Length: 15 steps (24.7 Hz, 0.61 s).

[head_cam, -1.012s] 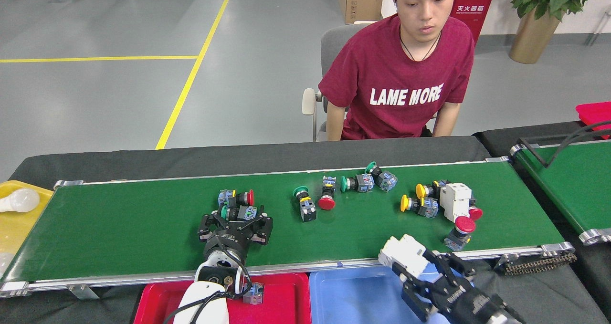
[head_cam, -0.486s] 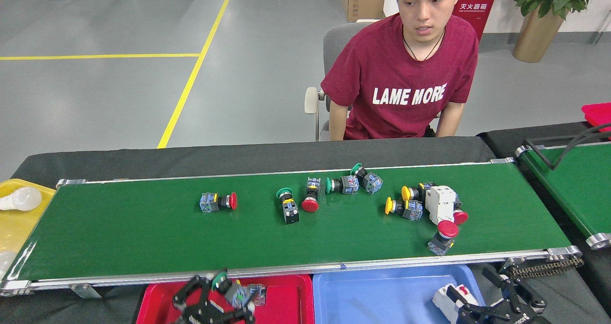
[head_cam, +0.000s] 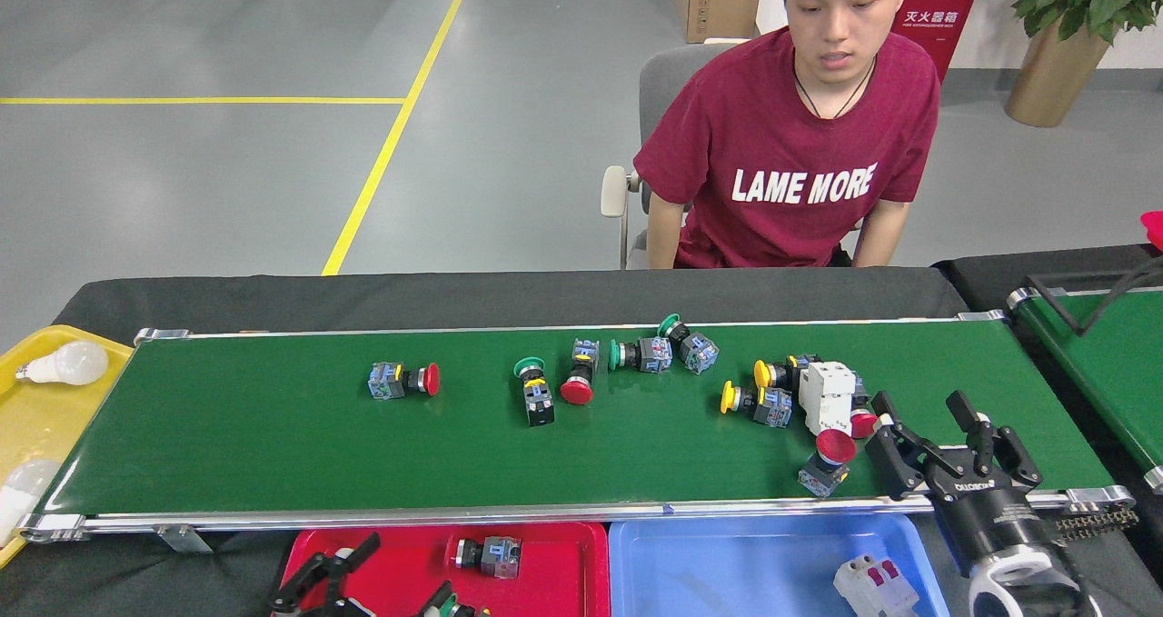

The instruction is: Pick switch part from conveyor to tray

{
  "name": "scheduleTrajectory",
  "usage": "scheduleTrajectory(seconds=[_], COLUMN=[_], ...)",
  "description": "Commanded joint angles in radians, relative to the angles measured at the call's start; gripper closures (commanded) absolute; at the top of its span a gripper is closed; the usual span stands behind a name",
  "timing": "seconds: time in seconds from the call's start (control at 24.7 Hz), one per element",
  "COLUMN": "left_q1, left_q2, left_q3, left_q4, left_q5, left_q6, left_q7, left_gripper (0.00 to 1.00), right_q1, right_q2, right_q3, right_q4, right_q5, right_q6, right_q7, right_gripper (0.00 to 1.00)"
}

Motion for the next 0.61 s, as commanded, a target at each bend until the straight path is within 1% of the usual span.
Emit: scheduleTrajectory(seconds=[0.0,0.04,0.12,0.2,0.28,0.36,0.49,0.57], left_q1=[-0.014,-0.014,-0.014,-0.015,-0.026,-0.055,-0.162,-0.280], left_q2=[0.009,0.015,0.038,0.053,0.062,0.073,0.078,0.091], left_q3=[0.052,0.067,0.079,0.073,0.066,0.046,0.009,-0.003], left_q4=[-0.008,-0.006,-0.006,-0.005,-0.003,0.021,0.135,0.264], left_q5=[0.002,0.001,0.001,0.004,0.004,0.001,-0.003,-0.003], left_q6=[0.078,0.080,0.078,0.073,0.072,0.075,0.080,0.081], left_q7=[0.064,0.087,0.094,0.091,0.084,0.071,-0.004,-0.037], left_gripper=[0.00,0.00,0.00,0.00,0.00,0.00,0.00,0.00], right_q1=[-0.012,-0.004,0.022,0.068,0.139,0.162,0.162,0.159], right_q2=[0.035,0.047,0.059,0.070,0.066,0.064,0.072,0.075], right_q3=[-0.029,-0.034,-0.049,-0.069,-0.078,-0.077,-0.069,-0.051], right_q4=[0.000,-0.001,-0.024,-0.070,-0.130,-0.139,-0.139,-0.138], right_q5=[0.047,0.068,0.076,0.077,0.079,0.082,0.109,0.125], right_q6=[-0.011,-0.055,-0.147,-0.166,-0.167,-0.167,-0.163,-0.153], right_q7=[0.009,0.021,0.076,0.088,0.088,0.082,0.082,0.084], right_gripper=[0.04,0.04,0.04,0.04,0.04,0.04,0.04,0.04])
